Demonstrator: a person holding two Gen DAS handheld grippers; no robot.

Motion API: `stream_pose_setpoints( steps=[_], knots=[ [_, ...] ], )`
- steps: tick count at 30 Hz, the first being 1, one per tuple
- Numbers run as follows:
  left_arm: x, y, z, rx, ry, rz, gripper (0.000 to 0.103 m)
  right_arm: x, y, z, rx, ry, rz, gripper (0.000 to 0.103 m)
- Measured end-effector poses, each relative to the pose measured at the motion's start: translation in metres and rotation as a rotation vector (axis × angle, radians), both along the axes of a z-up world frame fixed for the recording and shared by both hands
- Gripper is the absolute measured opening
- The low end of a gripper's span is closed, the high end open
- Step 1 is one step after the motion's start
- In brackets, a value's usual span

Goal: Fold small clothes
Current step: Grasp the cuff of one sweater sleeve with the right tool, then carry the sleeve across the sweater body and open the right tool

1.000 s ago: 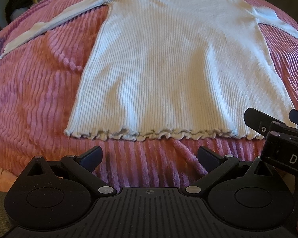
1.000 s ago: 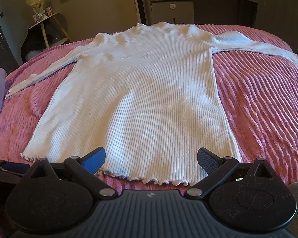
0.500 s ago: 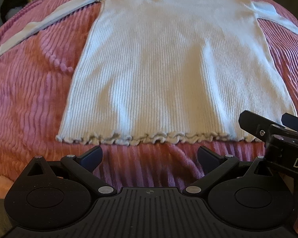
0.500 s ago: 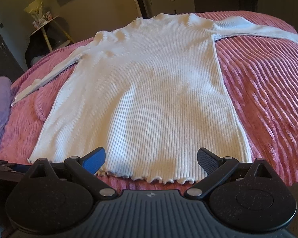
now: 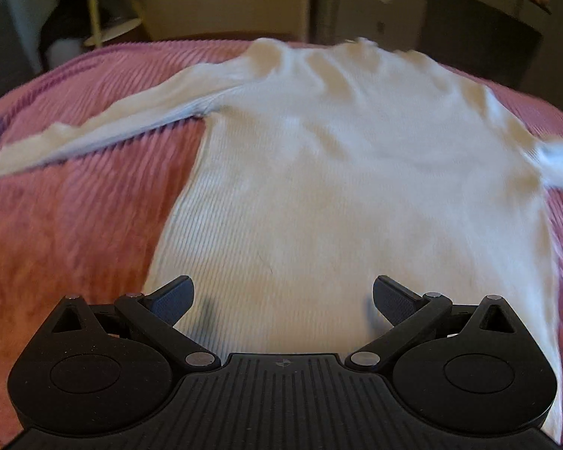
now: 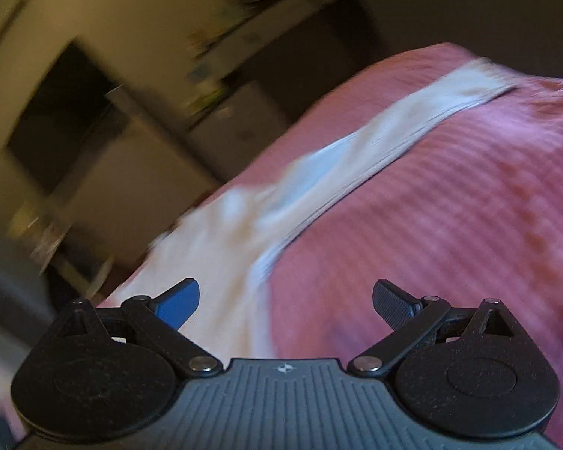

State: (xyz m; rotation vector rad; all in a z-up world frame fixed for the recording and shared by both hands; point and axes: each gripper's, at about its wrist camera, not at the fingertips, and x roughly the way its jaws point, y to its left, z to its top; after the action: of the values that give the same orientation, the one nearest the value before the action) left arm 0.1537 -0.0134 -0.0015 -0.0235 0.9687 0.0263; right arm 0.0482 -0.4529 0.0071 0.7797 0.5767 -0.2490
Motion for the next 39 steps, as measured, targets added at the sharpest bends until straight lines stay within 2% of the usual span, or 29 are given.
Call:
stream_pose_setpoints(
  steps=[3,5,8,9,10,13,17,20,22,24,27,30,33,36,39],
  knots=[
    [0.011,0.009,-0.022,-0.024,-0.024,0.054,0.103,0.015,-0.048,-0.004,-0.002,-0.033,-0.081,0.099],
    [0.018,0.011,-0.028,-0.014,-0.043,0.063,0.103,0.028,-0.08,-0.006,-0.038,-0.049,-0.133,0.094],
    [0.026,0.01,-0.031,0.008,-0.083,0.055,0.103,0.046,-0.131,-0.02,-0.034,-0.061,-0.239,0.068],
    [0.028,0.008,-0.034,0.027,-0.09,0.041,0.103,0.052,-0.149,-0.031,-0.011,-0.047,-0.288,0.051],
    [0.029,0.005,-0.036,0.051,-0.1,0.024,0.103,0.057,-0.163,-0.04,0.014,-0.029,-0.33,0.038],
    [0.03,0.001,-0.04,0.081,-0.145,-0.003,0.103,0.065,-0.194,-0.067,0.09,-0.004,-0.453,0.037],
    [0.035,0.006,-0.043,0.033,-0.168,0.009,0.103,0.069,-0.218,-0.097,0.219,-0.041,-0.559,0.037],
    [0.035,0.008,-0.045,0.015,-0.191,0.015,0.103,0.069,-0.223,-0.106,0.273,-0.099,-0.628,0.023],
    [0.034,0.007,-0.046,0.018,-0.199,0.01,0.103,0.071,-0.225,-0.104,0.275,-0.107,-0.631,0.008],
    [0.032,0.005,-0.047,0.028,-0.202,0.004,0.103,0.075,-0.217,-0.087,0.196,-0.121,-0.605,0.008],
    [0.033,0.006,-0.045,0.024,-0.189,-0.001,0.103,0.083,-0.184,-0.041,0.021,-0.192,-0.48,0.008],
    [0.034,0.01,-0.045,0.005,-0.174,-0.002,0.103,0.098,-0.134,0.001,-0.094,-0.253,-0.321,0.008],
    [0.034,0.012,-0.044,0.0,-0.173,-0.021,0.103,0.119,-0.06,0.031,-0.181,-0.298,-0.128,0.008],
    [0.032,0.015,-0.044,-0.004,-0.176,-0.046,0.103,0.145,0.022,0.037,-0.234,-0.308,0.074,0.008],
    [0.03,0.017,-0.044,-0.007,-0.177,-0.071,0.103,0.17,0.111,0.016,-0.254,-0.267,0.26,0.008]
  ],
)
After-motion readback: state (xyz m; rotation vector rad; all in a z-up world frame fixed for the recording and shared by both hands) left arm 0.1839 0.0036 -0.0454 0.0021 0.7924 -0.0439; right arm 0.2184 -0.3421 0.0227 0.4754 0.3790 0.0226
